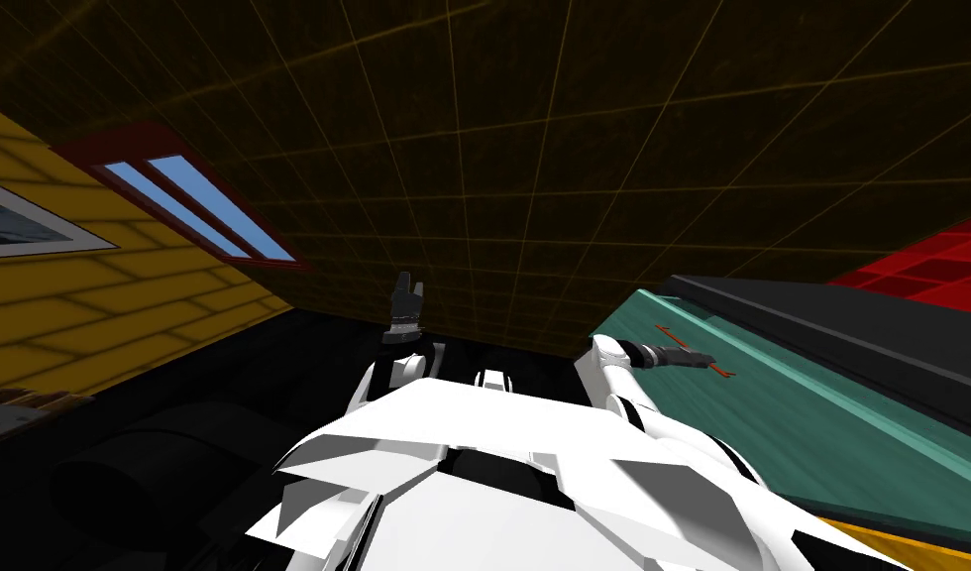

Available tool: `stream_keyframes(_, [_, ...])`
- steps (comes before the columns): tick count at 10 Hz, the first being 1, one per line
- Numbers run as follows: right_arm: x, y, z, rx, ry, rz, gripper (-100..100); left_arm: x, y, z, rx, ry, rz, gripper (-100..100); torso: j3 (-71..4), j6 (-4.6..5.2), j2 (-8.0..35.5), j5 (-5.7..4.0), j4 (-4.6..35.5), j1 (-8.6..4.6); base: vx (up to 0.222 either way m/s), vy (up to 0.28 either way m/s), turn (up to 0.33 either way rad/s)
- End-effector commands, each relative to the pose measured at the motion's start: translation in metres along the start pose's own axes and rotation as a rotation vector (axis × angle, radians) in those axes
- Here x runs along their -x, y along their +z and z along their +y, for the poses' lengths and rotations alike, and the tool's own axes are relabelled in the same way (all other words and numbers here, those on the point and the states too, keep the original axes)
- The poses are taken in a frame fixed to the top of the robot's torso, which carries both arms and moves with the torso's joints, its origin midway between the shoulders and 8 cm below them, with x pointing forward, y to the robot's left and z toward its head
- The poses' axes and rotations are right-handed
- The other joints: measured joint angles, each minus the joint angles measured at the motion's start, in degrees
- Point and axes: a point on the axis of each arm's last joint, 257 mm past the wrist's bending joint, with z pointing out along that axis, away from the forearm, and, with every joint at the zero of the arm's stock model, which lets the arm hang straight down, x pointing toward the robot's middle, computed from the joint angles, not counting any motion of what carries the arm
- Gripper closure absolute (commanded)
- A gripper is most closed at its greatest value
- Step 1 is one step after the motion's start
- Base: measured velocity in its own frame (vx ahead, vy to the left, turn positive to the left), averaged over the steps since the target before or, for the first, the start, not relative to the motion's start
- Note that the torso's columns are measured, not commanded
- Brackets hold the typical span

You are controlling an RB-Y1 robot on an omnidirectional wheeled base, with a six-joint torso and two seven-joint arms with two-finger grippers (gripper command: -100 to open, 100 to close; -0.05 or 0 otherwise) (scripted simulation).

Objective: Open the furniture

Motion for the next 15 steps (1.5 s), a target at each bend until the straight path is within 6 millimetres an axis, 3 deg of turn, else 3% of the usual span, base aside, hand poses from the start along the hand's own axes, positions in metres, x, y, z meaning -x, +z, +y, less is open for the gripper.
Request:
stream_keyframes(1, [0.002,-0.023,-0.005,-0.024,-0.006,0.046,100,0.0,0.0,0.0,0.0,0.0,0.0,0,-0.1,-0.1,-0.1,-0.01,-0.1,0.14,-0.145,-0.089,0.247])
stream_keyframes(3, [0.001,-0.033,-0.009,-0.04,-0.01,0.073,100,0.0,0.0,0.0,0.0,0.0,0.0,0,-0.2,0.03,-0.4,0.01,-0.1,0.26,-0.108,-0.077,0.176])
stream_keyframes(8, [0.002,-0.082,-0.021,-0.078,-0.034,0.17,100,0.0,0.0,0.0,0.0,0.0,0.0,0,-0.2,-0.02,-0.3,0.0,-0.1,0.24,-0.114,-0.043,0.222])
stream_keyframes(9, [0.0,-0.076,-0.018,-0.075,-0.032,0.158,100,0.0,0.0,0.0,0.0,0.0,0.0,0,-0.1,0.18,-0.2,0.01,-0.1,0.28,-0.057,-0.015,0.07])
stream_keyframes(10, [0.007,-0.086,-0.031,-0.098,-0.041,0.193,-100,0.0,0.0,0.0,0.0,0.0,0.0,0,-0.2,0.46,-0.3,0.05,-0.1,0.3,-0.069,-0.091,0.239])
stream_keyframes(15, [0.018,-0.103,-0.055,-0.135,-0.056,0.262,-100,0.0,0.0,0.0,0.0,0.0,0.0,0,0.0,0.33,0.0,0.11,-0.1,0.51,-0.109,-0.117,0.182])
